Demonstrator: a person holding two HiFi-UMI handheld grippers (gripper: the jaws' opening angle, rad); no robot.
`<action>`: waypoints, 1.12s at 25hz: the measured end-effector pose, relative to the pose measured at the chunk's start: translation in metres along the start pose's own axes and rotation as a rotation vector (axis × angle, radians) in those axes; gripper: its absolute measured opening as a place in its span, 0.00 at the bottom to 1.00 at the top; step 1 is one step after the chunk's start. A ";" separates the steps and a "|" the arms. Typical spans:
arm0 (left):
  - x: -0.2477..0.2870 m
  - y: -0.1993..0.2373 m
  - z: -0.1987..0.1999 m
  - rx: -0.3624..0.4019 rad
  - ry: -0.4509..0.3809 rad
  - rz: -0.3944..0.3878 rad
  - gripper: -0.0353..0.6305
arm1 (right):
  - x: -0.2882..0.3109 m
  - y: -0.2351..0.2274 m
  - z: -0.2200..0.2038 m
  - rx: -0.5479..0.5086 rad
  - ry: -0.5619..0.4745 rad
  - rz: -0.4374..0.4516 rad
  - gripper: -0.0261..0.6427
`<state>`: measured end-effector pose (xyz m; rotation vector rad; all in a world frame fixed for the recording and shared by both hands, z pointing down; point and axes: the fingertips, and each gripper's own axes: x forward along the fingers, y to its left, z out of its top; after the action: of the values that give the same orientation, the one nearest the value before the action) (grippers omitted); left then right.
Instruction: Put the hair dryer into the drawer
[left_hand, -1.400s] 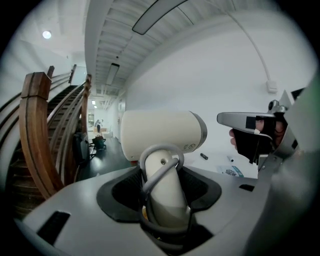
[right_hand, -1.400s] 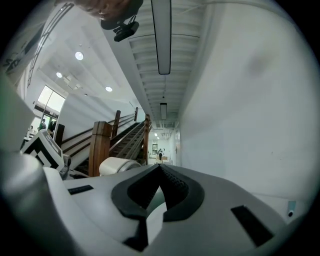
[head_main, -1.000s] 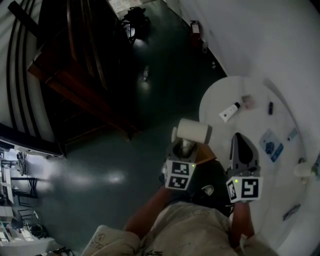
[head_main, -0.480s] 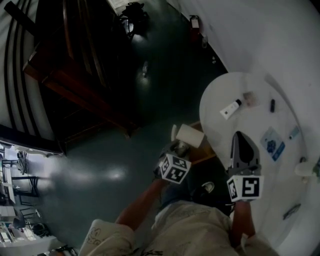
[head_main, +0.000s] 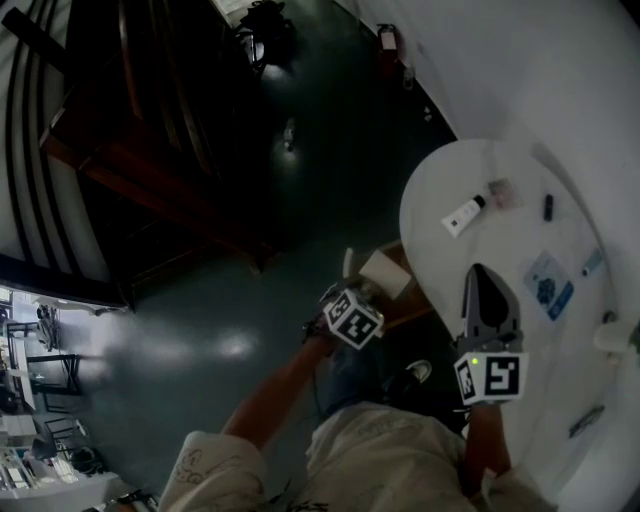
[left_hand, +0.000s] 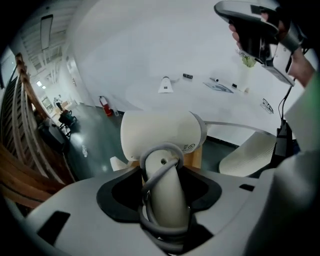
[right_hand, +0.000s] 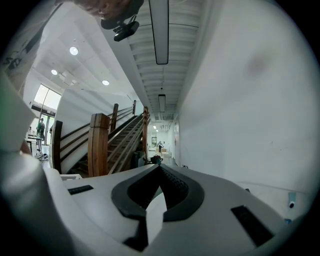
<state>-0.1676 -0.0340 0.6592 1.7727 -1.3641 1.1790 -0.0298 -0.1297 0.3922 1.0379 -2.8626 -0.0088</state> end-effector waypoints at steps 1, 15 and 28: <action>0.004 -0.001 0.001 0.011 0.012 -0.010 0.40 | 0.000 0.000 -0.001 0.000 0.001 0.000 0.05; 0.044 -0.005 0.008 0.255 0.181 -0.100 0.40 | 0.000 -0.009 -0.010 0.010 0.038 -0.029 0.05; 0.087 -0.011 0.040 0.330 0.174 -0.147 0.40 | -0.007 -0.034 -0.022 0.001 0.067 -0.087 0.05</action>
<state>-0.1394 -0.1018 0.7220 1.9029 -0.9639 1.5031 -0.0006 -0.1509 0.4126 1.1398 -2.7565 0.0203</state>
